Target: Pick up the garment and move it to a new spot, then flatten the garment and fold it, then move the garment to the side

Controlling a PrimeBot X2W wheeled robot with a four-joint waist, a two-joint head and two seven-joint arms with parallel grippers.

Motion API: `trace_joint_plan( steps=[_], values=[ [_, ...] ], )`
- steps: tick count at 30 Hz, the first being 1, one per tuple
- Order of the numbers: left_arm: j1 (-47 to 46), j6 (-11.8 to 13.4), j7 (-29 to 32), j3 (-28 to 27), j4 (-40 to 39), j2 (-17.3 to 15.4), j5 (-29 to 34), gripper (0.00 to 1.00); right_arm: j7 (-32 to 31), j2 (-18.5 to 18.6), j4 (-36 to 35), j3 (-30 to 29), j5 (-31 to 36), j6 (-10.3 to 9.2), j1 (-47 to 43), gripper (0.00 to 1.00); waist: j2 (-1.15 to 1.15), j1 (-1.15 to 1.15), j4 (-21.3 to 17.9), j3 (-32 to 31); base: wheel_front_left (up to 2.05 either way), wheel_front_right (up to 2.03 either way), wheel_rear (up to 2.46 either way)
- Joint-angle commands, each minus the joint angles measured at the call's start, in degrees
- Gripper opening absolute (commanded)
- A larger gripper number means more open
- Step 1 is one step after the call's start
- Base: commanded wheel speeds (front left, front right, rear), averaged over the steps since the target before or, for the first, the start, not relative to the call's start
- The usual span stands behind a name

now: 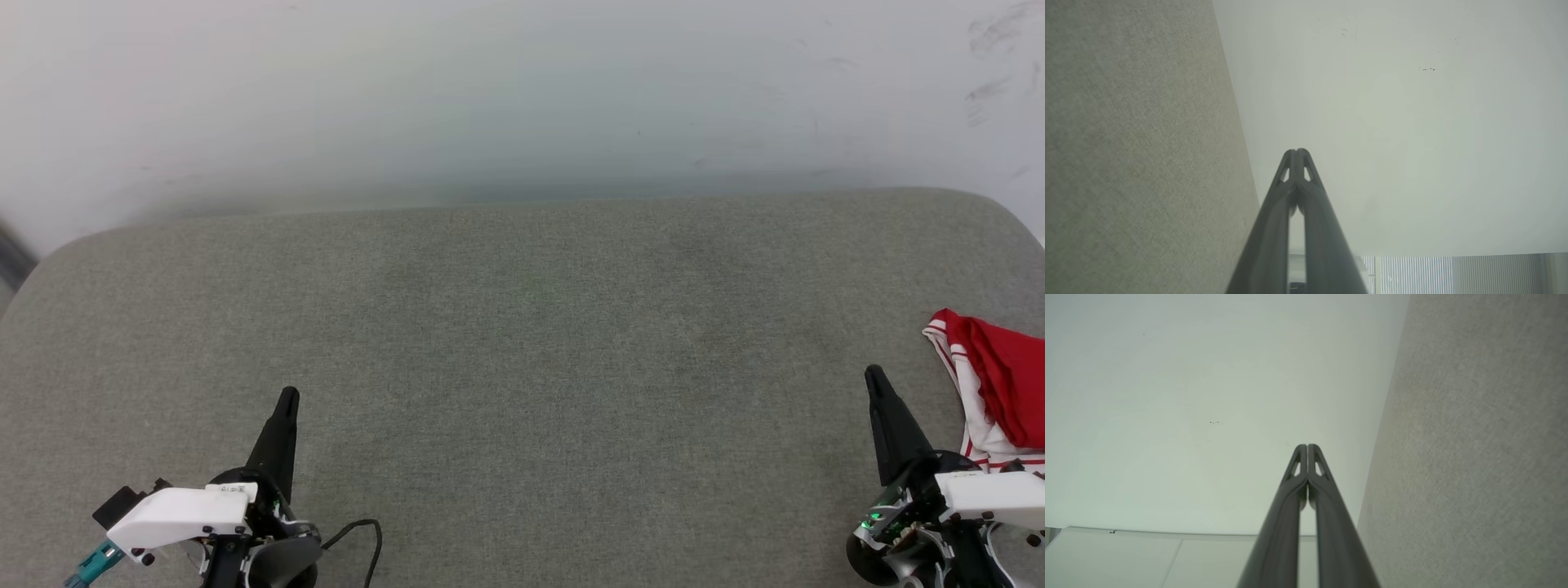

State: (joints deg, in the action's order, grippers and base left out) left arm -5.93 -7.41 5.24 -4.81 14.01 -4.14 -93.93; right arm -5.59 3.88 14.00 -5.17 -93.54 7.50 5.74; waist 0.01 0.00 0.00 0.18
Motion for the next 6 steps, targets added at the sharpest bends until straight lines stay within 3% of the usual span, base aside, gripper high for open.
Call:
trace_joint_plan(
  steps=[1,6],
  values=[
    [-0.45,-0.27,0.12,-0.28,0.06,0.13,0.34,0.00,-0.09,-0.16,0.09,-0.20,0.21,-0.02,0.85,0.00,-0.01,0.00,0.00,0.00,0.00,0.00,0.00],
    [-0.46,-0.27,0.22,-0.37,0.06,0.18,0.44,0.00,-0.18,-0.22,0.10,-0.27,0.26,-0.02,0.84,0.00,-0.01,0.00,0.00,0.00,0.00,0.00,0.00]
  ],
)
